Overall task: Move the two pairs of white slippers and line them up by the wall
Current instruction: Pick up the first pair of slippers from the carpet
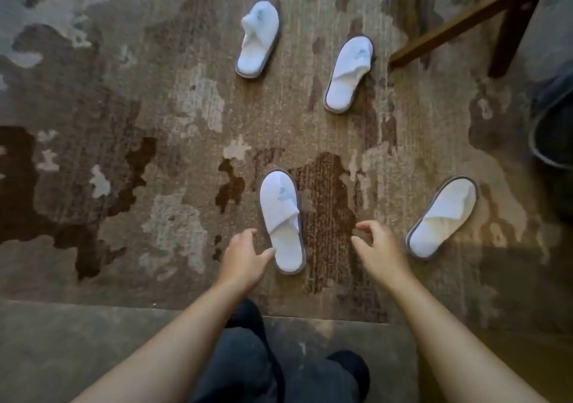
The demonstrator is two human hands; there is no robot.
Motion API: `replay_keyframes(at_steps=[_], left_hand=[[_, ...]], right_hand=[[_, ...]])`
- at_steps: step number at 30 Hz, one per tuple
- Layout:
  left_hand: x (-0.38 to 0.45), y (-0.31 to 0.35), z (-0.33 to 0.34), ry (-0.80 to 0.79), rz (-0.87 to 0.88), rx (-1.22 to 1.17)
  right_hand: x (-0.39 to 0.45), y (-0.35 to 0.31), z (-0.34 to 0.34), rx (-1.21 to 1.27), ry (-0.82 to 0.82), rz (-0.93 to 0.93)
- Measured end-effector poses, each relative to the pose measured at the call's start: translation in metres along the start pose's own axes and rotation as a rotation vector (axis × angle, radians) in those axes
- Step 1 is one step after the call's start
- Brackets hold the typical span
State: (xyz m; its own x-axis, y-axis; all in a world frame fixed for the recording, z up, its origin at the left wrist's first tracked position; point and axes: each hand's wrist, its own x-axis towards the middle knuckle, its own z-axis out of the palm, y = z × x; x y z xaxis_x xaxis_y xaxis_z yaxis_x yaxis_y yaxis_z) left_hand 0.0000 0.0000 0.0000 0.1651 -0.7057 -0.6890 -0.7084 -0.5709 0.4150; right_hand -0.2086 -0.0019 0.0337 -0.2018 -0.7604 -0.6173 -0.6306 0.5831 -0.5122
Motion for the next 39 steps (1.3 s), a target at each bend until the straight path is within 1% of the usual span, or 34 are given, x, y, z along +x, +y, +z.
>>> replay_keyframes(at_steps=[2,4,7,11,13,15,18,20,21,23,26,28,32,34,36,39], left_hand=[[0.039,-0.013,0.037,0.053,0.043,0.045],[0.084,-0.027,0.074,0.106,0.062,0.042],[0.145,-0.050,0.129,0.163,0.044,-0.032],[0.186,-0.063,0.171,0.302,0.026,-0.125],[0.188,-0.062,0.180,0.375,0.025,-0.152],[0.192,-0.062,0.182,0.406,-0.002,-0.193],[0.195,-0.061,0.177,0.391,-0.089,-0.202],[0.194,-0.057,0.175,0.378,-0.114,-0.191],[0.193,-0.053,0.175,0.380,-0.108,-0.198],[0.190,-0.043,0.177,0.387,-0.047,-0.258],[0.186,-0.020,0.183,0.316,0.127,-0.337],[0.186,-0.002,0.190,0.214,0.249,-0.321],[0.187,0.032,0.218,-0.018,0.393,-0.293],[0.188,0.043,0.233,-0.097,0.402,-0.297],[0.191,0.050,0.247,-0.161,0.372,-0.309],[0.194,0.054,0.258,-0.231,0.313,-0.384]], right_hand=[[0.039,0.028,0.028,-0.028,0.020,-0.006],[0.084,0.059,0.058,-0.079,0.034,-0.008],[0.142,0.111,0.103,-0.160,0.063,-0.027],[0.185,0.159,0.145,-0.300,0.048,-0.042],[0.190,0.173,0.157,-0.388,0.062,-0.094],[0.191,0.180,0.160,-0.410,0.064,-0.129],[0.191,0.182,0.155,-0.401,0.021,-0.160],[0.191,0.182,0.148,-0.389,0.007,-0.173],[0.190,0.182,0.143,-0.364,0.018,-0.167],[0.186,0.188,0.131,-0.283,0.093,-0.137],[0.178,0.212,0.104,-0.184,0.276,-0.085],[0.173,0.237,0.084,-0.124,0.426,-0.015],[0.171,0.283,0.054,0.058,0.664,0.248],[0.175,0.297,0.046,0.166,0.740,0.408],[0.183,0.305,0.042,0.305,0.762,0.523],[0.195,0.312,0.037,0.402,0.744,0.573]])
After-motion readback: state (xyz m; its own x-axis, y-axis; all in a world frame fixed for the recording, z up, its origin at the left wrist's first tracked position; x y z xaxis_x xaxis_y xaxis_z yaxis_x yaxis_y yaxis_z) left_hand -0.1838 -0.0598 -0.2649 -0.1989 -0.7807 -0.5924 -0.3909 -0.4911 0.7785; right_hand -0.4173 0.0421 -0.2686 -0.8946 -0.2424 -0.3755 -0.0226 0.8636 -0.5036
